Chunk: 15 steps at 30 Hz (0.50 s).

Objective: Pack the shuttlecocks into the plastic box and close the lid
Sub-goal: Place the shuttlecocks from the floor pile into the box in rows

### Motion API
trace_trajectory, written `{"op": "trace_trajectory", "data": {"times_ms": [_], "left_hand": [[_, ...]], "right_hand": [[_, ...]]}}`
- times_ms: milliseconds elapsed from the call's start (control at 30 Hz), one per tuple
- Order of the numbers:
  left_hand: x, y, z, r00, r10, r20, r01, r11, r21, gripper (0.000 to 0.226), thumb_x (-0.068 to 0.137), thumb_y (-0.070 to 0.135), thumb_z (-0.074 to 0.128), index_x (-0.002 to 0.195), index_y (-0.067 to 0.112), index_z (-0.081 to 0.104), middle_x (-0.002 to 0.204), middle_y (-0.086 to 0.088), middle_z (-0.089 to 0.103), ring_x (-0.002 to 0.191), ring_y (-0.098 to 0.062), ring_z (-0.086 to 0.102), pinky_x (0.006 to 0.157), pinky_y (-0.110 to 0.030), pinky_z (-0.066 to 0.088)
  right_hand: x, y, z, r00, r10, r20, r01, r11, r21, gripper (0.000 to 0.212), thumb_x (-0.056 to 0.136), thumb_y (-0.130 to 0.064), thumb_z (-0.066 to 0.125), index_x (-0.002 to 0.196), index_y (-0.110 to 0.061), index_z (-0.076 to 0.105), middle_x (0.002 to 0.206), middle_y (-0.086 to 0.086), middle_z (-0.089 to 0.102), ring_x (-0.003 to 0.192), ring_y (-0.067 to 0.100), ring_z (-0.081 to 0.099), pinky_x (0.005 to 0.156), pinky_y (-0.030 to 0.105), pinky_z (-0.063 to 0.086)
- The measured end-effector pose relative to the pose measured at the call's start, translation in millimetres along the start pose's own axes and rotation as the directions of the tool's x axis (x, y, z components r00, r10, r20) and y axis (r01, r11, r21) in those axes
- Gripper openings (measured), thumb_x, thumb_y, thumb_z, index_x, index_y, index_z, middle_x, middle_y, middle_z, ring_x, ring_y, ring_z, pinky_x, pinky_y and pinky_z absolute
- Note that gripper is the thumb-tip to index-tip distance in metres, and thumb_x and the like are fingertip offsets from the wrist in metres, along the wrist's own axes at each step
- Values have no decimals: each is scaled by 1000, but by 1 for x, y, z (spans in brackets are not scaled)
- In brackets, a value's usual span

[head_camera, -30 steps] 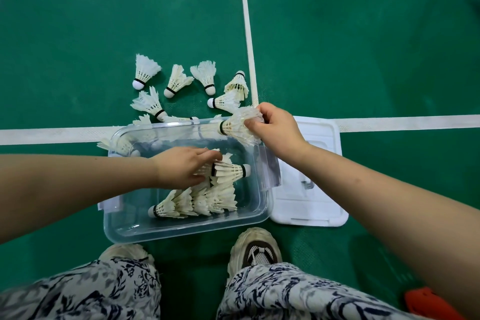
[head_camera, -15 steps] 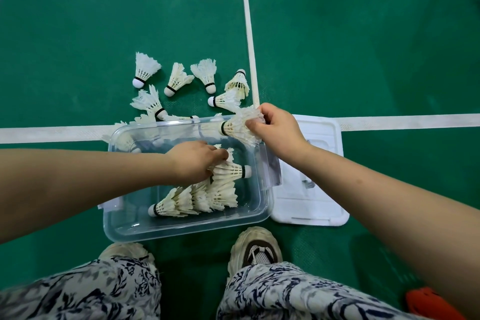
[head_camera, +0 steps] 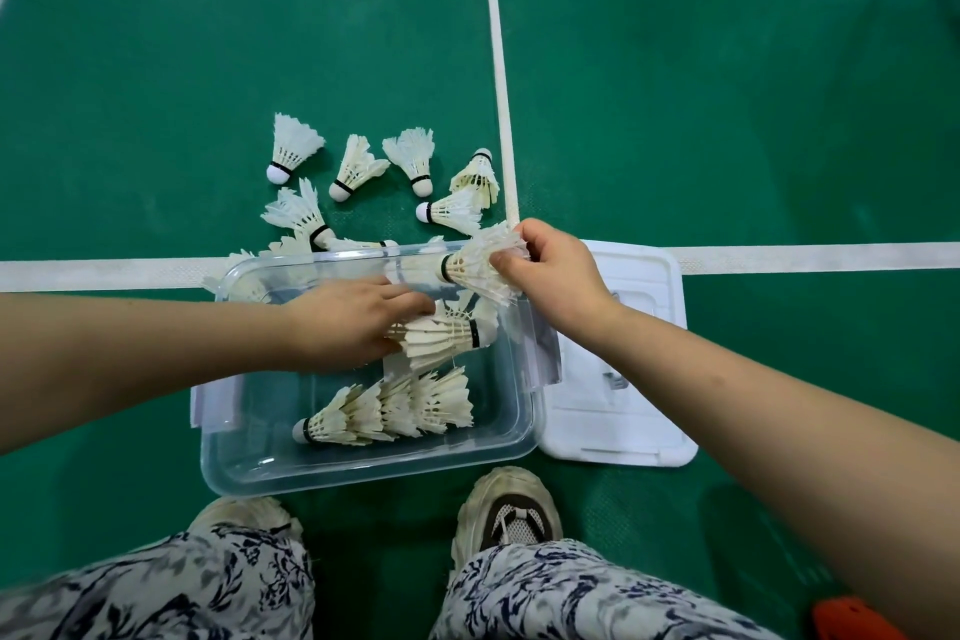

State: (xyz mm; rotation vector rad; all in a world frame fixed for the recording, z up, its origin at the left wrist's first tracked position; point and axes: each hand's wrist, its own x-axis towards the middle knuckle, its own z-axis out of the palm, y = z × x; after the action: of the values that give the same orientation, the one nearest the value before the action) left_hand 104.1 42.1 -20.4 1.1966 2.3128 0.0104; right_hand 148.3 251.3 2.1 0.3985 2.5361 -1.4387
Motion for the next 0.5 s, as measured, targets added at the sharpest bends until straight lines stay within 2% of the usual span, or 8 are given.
{"op": "trace_trajectory", "data": {"times_ms": [167,300,400,467,500], "left_hand": [[8,11,12,997,53,57,-51,998,-37,52,90,30,51,139,28,32,141,5,42,126,-16,38,102,-31,34],[13,12,18,997,45,62,-40,996,-79,53,89,29,53,138,29,33,141,5,44,128,-16,37,104,-33,34],[13,11,16,997,50,64,-45,996,-74,54,89,31,52,139,28,33,139,3,46,127,-16,37,105,-33,33],[13,11,14,996,62,70,-60,998,-27,49,90,32,51,136,21,39,135,0,50,125,-17,39,106,-31,32],[13,12,14,995,69,69,-69,998,-1,45,91,33,50,132,17,43,133,-2,52,123,-18,40,104,-30,32]], "right_hand": [[1,-4,2,1000,3,4,-3,1000,-13,21,85,-18,59,87,3,56,73,9,51,68,17,42,61,29,32],[1,-6,1,1000,-6,14,7,999,-38,19,85,-18,58,87,1,56,78,15,58,70,19,47,63,32,40],[-4,-14,4,989,-29,143,61,973,-223,12,89,-18,51,82,-9,47,71,2,50,71,21,46,58,30,34],[-6,-22,12,970,32,241,53,939,-340,4,90,-15,44,92,-14,47,80,2,50,77,22,48,60,28,34],[-6,-24,17,960,83,268,22,930,-366,14,90,-13,42,102,-13,49,88,4,51,82,24,51,65,27,39]]}}
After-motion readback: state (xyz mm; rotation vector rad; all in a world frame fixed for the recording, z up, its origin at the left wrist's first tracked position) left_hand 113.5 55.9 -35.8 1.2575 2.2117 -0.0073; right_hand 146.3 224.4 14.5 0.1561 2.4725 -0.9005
